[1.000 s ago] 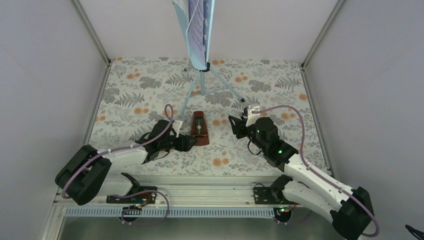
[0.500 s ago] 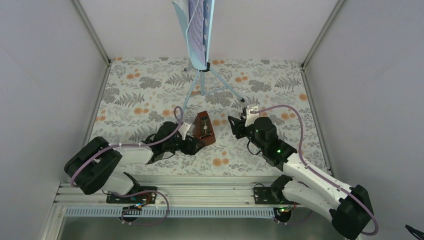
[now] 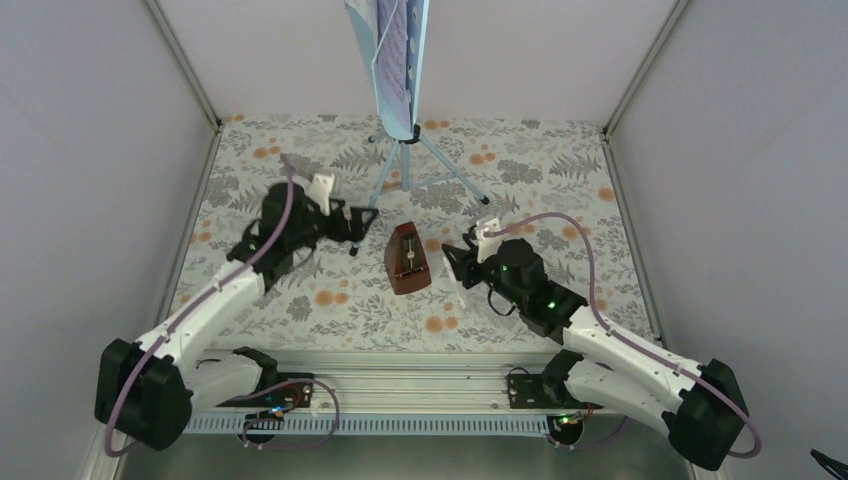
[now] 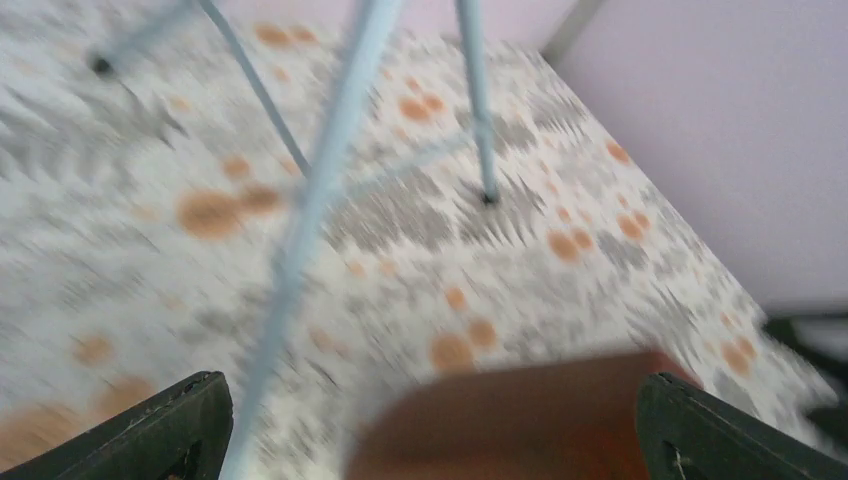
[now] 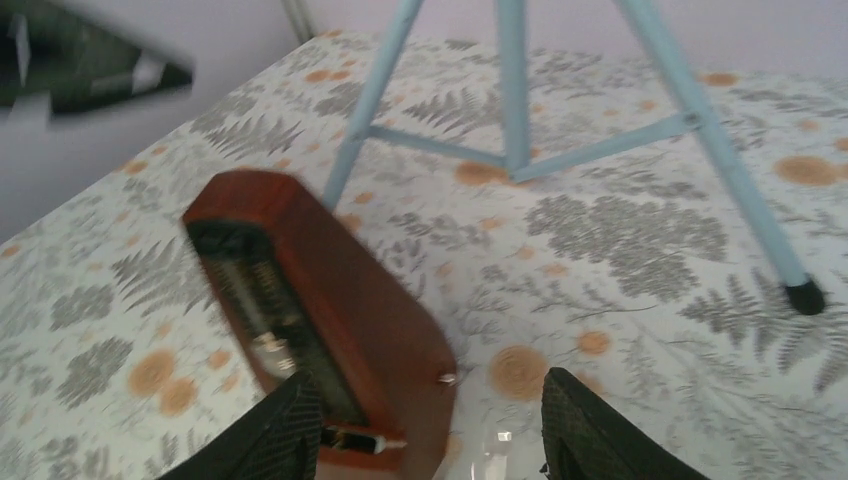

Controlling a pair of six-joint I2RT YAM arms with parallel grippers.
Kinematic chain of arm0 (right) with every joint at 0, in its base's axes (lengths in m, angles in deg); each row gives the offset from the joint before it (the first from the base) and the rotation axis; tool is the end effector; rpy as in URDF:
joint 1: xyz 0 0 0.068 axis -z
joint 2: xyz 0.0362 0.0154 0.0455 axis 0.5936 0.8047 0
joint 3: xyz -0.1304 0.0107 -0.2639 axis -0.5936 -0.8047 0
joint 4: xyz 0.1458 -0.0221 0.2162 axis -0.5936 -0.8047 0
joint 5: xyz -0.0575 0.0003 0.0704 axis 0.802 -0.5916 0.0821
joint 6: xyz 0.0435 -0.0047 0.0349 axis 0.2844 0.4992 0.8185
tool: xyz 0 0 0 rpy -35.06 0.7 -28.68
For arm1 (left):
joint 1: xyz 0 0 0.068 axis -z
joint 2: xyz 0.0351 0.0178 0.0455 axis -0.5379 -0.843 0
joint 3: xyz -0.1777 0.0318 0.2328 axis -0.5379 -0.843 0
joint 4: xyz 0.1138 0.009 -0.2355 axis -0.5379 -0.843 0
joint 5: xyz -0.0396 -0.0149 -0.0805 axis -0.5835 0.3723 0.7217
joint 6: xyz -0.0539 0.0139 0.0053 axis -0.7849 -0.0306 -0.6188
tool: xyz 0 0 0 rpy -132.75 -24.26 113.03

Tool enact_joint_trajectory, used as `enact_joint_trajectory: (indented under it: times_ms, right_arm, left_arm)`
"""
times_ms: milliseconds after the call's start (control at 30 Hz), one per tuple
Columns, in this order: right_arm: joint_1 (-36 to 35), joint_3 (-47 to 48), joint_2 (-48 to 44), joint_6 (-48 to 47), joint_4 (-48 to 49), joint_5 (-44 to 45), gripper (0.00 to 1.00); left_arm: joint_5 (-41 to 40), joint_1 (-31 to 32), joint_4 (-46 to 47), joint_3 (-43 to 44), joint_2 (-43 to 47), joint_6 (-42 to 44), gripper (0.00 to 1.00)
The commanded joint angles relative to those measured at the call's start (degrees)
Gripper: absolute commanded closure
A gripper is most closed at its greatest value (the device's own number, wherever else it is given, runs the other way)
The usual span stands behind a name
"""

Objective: Pack up the instrument practice props

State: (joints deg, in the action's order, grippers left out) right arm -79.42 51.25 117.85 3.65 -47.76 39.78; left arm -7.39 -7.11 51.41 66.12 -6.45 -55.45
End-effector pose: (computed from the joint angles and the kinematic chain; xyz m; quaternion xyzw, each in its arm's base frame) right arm 0.1447 0.1304 0.2635 -0.1866 0.7954 0.2392 0.5247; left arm 0.2020 -0.1100 0.2765 0.1272 0.8272 -0.3351 0.4328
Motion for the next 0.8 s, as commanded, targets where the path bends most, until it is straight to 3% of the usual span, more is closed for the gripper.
enact_joint_trajectory:
  times_ms: [0, 233, 533, 767]
  right_arm:
    - [-5.54, -0.58, 1.21, 0.35, 1.11, 1.93, 0.48]
    - [-7.45, -2.21, 0.73, 6.99, -0.23, 9.84, 0.47]
    - [0.03, -2.55, 2.43, 12.98, -5.25, 4.9, 0.4]
    - [7.32, 0.51, 3.64, 24.91, -17.42, 0.72, 0.11]
  left_arm:
    - [3.51, -8.48, -10.69, 12.04, -6.78, 8.27, 0.0]
    - [1.97, -10.85, -7.88, 20.15, -9.22, 11.75, 0.0]
    - [-4.48, -10.97, -9.09, 16.96, -3.62, 15.8, 0.0]
    - [-3.39, -10.85, -9.3, 16.9, -3.07, 16.08, 0.0]
